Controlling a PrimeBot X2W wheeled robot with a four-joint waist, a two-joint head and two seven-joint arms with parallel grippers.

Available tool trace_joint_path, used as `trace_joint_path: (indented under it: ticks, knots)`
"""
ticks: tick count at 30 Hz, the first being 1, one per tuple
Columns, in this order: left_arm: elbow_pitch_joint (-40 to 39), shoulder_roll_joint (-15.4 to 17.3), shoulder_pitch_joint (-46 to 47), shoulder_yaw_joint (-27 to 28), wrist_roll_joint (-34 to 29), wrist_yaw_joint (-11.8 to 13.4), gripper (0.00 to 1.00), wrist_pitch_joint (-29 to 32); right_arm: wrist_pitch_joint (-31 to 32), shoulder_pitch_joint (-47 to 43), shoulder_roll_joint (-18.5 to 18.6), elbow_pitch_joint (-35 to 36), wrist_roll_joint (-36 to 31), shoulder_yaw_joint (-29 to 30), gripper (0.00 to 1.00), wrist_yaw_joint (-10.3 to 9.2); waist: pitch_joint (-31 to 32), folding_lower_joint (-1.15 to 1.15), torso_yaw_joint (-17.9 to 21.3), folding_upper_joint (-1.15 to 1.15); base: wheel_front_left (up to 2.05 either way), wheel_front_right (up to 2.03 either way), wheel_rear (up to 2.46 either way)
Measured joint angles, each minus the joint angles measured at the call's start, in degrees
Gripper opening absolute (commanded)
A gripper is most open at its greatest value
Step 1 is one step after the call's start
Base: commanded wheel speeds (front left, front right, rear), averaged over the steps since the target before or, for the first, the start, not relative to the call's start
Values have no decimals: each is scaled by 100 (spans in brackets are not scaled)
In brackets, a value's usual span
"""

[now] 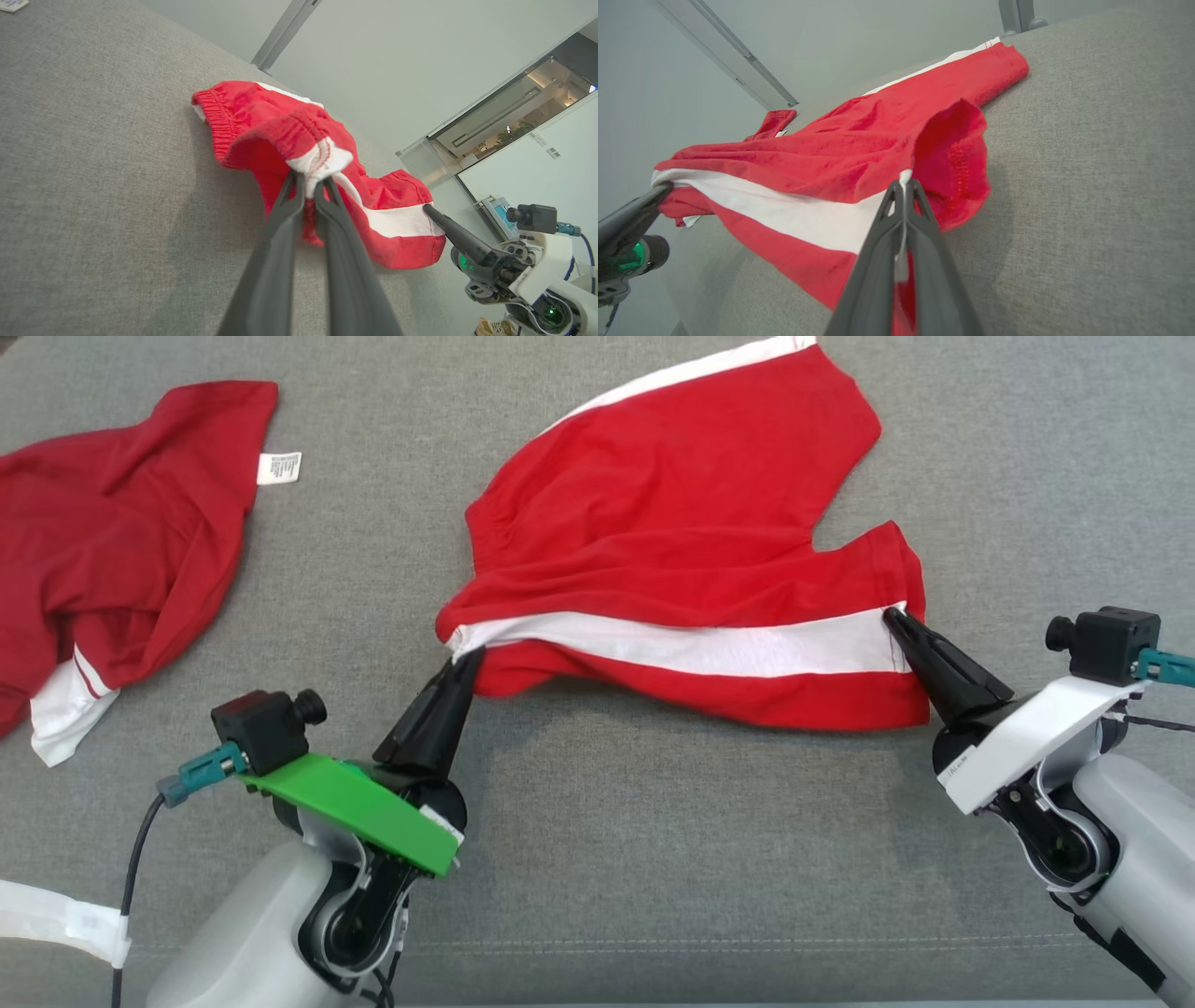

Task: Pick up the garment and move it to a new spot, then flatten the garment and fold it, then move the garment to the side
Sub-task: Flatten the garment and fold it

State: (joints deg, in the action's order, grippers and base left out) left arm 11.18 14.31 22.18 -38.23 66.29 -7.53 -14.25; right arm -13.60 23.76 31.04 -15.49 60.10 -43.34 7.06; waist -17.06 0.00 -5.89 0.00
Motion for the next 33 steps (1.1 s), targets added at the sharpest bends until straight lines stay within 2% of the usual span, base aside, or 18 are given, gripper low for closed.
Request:
trace_joint_path:
  ticks: [5,11,19,25,29,33]
  knots:
    - [-123,304,-211,-381,-98,0,0,-1,0,-253,299,438,322,3,0,0,138,0,93,0,0,0,0]
    - [-185,438,-440,-524,-100,0,0,0,9,-737,808,597,611,51,0,0,243,0,187,0,0,0,0]
    - [-243,486,-689,-466,-70,0,0,0,-5,-910,851,1280,979,183,0,0,332,0,249,0,0,0,0]
    - [-394,466,-694,-428,10,0,0,0,-7,-1056,1099,1361,985,189,0,0,339,0,249,0,0,0,0]
    - [-397,452,-694,-424,10,0,0,0,-7,-1165,1279,1071,751,86,0,2,327,0,241,0,0,0,0]
    - [-417,371,-694,-472,10,0,0,0,-7,-1249,1301,929,528,-89,0,2,282,0,226,0,0,0,0]
